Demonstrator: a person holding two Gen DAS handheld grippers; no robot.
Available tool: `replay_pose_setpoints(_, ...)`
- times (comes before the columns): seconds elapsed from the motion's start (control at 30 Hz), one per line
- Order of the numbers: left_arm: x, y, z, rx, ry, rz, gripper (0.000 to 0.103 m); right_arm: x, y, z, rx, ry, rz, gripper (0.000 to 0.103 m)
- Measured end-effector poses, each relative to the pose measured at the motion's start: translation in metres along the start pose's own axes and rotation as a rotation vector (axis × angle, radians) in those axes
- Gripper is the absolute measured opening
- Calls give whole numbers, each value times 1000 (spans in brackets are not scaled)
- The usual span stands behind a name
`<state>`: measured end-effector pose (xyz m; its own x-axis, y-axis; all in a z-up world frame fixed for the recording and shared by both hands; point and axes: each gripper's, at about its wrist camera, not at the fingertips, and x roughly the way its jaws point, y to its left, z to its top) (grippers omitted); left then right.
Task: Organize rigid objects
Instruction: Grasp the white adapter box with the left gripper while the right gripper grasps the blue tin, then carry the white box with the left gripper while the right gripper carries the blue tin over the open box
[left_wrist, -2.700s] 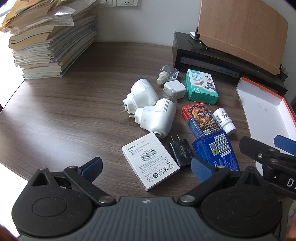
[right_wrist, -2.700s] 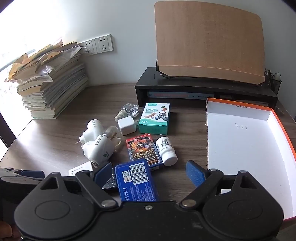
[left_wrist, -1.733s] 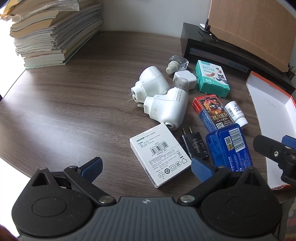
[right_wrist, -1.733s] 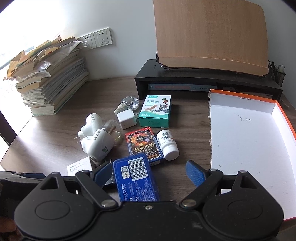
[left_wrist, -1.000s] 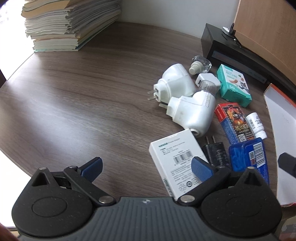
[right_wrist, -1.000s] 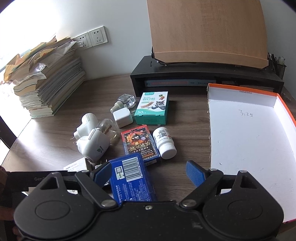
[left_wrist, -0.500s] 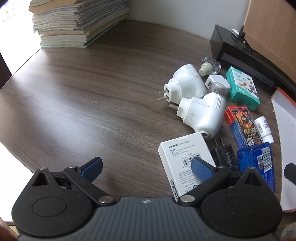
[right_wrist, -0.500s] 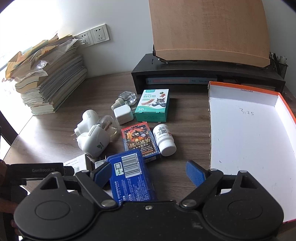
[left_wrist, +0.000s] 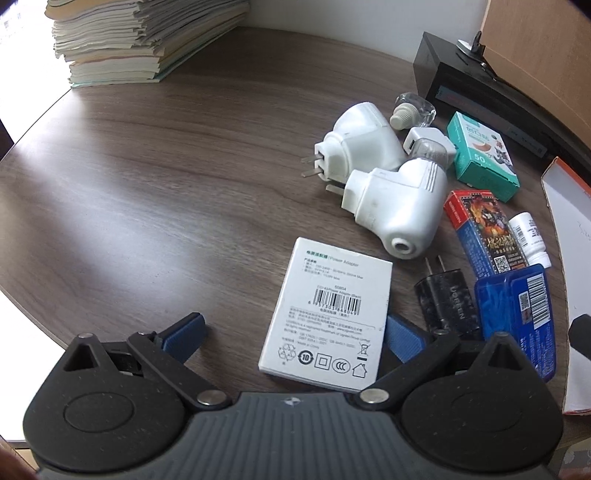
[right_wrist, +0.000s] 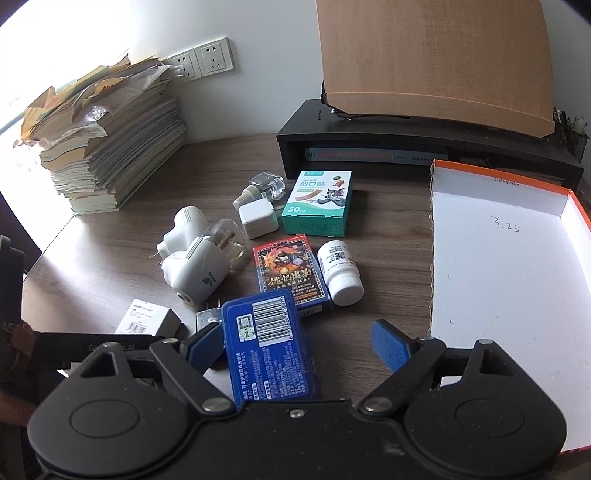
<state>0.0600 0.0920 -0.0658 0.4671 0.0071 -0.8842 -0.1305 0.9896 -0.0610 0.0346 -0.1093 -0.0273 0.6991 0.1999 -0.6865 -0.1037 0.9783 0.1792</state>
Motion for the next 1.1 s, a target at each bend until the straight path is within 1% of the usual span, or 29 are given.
replay_pose_setpoints(0.13,-1,0,-4,52,-25,3,102,7,10,-1,-39,14,27,102)
replay_pose_setpoints(0.2,-2,-1,-7,82,-49,15,97,12,17,-3,-67,26,34,102)
replay_pose_setpoints(0.27,-3,-2,-9,119,-80,35,84,18,23,-6,-95,42,39,102)
replay_pose_setpoints(0.3,-5,-2,-10,131,-96,31,80,21,25,-7,-108,46,35,102)
replay_pose_setpoints(0.37,-7,0,-10,140,-117,20,60,28,28,-8,-127,59,17,102)
replay_pose_setpoints(0.43,-8,2,-9,136,-124,3,60,34,29,-7,-129,66,27,102)
replay_pose_setpoints(0.53,-11,7,-8,108,-135,-18,60,47,31,-7,-153,85,-5,98)
replay_pose_setpoints(0.6,-14,9,-8,103,-143,-28,60,56,29,-7,-149,118,-2,87)
replay_pose_setpoints(0.63,-16,10,-8,103,-149,-31,60,59,28,-8,-149,130,-1,87)
replay_pose_setpoints(0.67,-18,10,-7,102,-153,-39,60,62,27,-9,-147,136,2,79)
replay_pose_setpoints(0.7,-19,11,-6,97,-156,-47,60,64,27,-9,-144,147,5,76)
replay_pose_setpoints(0.83,-25,10,-3,86,-172,-67,60,57,23,-10,-110,123,17,75)
replay_pose_setpoints(0.97,-33,6,1,79,-193,-91,60,41,20,-3,-95,80,12,75)
replay_pose_setpoints(1.1,-43,-4,6,88,-216,-117,60,21,6,5,-39,36,0,75)
